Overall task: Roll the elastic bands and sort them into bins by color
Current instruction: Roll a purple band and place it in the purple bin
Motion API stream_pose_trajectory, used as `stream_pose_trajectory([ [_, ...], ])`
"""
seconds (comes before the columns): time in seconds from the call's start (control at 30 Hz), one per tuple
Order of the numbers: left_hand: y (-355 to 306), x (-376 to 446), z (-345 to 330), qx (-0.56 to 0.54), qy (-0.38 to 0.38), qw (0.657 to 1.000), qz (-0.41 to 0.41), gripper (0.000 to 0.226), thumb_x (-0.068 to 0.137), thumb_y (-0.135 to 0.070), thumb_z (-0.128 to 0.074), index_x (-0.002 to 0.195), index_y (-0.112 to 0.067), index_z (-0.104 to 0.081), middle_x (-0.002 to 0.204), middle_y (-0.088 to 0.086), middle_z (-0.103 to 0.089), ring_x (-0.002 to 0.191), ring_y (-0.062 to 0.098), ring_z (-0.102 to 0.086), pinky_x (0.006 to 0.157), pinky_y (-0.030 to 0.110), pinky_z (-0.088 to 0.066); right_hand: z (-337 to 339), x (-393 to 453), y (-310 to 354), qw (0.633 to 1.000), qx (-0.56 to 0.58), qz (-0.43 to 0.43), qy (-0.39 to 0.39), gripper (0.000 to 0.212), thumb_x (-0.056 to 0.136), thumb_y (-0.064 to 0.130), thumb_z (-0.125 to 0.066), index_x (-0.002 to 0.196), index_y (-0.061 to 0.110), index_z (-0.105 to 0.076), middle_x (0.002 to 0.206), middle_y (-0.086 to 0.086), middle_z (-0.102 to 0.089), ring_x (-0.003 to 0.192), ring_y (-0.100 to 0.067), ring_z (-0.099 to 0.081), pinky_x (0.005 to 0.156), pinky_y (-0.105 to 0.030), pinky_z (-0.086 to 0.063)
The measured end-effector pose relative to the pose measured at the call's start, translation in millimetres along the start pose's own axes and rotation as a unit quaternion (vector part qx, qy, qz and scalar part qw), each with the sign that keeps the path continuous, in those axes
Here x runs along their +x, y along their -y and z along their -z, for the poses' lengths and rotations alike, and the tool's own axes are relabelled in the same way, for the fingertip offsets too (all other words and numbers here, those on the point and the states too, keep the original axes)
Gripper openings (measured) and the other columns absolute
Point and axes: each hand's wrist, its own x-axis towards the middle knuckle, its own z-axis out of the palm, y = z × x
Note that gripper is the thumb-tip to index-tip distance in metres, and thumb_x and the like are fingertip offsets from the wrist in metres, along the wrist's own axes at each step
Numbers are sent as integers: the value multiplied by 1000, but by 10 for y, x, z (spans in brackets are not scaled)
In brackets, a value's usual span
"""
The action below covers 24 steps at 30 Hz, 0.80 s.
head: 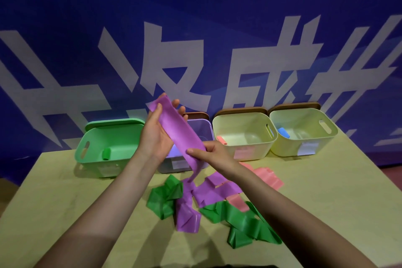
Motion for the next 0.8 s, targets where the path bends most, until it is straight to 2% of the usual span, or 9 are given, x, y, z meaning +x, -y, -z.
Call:
stream_pose_trajectory([
  [0.13, 22, 74, 130, -36, -7, 999, 7, 21, 102, -26, -36, 108, -23, -56, 80, -3, -71, 70, 11, -68, 67, 24, -57, 70, -31, -278, 999, -33, -24, -13, 33, 82, 34, -73, 67, 11, -55, 63, -4, -42, 62, -15, -38, 56, -28, -28],
  [0.2, -35, 130, 244, -55, -15, 998, -1, 20, 101, -26, -38, 109, -25, -56, 80, -5, -69, 72, 10, -66, 68, 24, -55, 120, -113, -417, 998, -34, -49, -4, 36, 77, 45, -72, 76, 10, -61, 68, -6, -46, 65, -16, -42, 56, -28, -30],
  [0.3, -152, 200, 397, -69, -27, 997, -14, 20, 100, -29, -40, 111, -25, -57, 84, -5, -65, 73, 10, -63, 71, 24, -52, 200, -253, -641, 996, -25, -81, -5, 23, 86, 29, -70, 72, 12, -61, 65, -1, -53, 62, -13, -48, 55, -23, -35],
  [0.37, -221, 217, 459, -70, -44, 996, -26, 24, 100, -29, -39, 103, -25, -62, 79, -5, -64, 70, 10, -62, 71, 25, -51, 247, -333, -780, 996, -13, -89, -10, 27, 88, 22, -67, 64, 16, -58, 56, 6, -55, 54, -7, -50, 55, -19, -38],
  [0.43, -252, 226, 501, -69, -60, 995, -32, 30, 101, -29, -38, 96, -25, -67, 73, -6, -63, 65, 9, -60, 71, 25, -47, 275, -385, -892, 994, 16, -104, -17, 27, 89, 19, -67, 64, 14, -59, 52, 2, -58, 50, -10, -52, 57, -22, -43],
  [0.5, -238, 235, 543, -56, -77, 995, -30, 25, 102, -29, -37, 101, -25, -62, 69, -7, -61, 61, 7, -58, 69, 23, -46, 287, -406, -959, 992, 34, -116, -29, 27, 88, 17, -66, 63, 13, -58, 51, 0, -59, 48, -11, -51, 57, -23, -43],
  [0.67, -134, 183, 484, -27, -80, 996, -21, 25, 103, -27, -35, 94, -22, -58, 60, -9, -58, 54, 5, -53, 64, 20, -43, 312, -411, -1036, 989, 41, -137, -38, 29, 91, 16, -63, 62, 14, -60, 54, 2, -60, 51, -9, -52, 58, -20, -44],
  [0.8, -31, 79, 278, 11, -76, 997, -20, 23, 102, -25, -38, 93, -20, -58, 60, -7, -55, 50, 5, -49, 57, 19, -45, 342, -421, -1092, 986, 31, -160, -38, 29, 94, 12, -57, 66, 12, -60, 56, 4, -60, 52, -7, -52, 55, -16, -42],
])
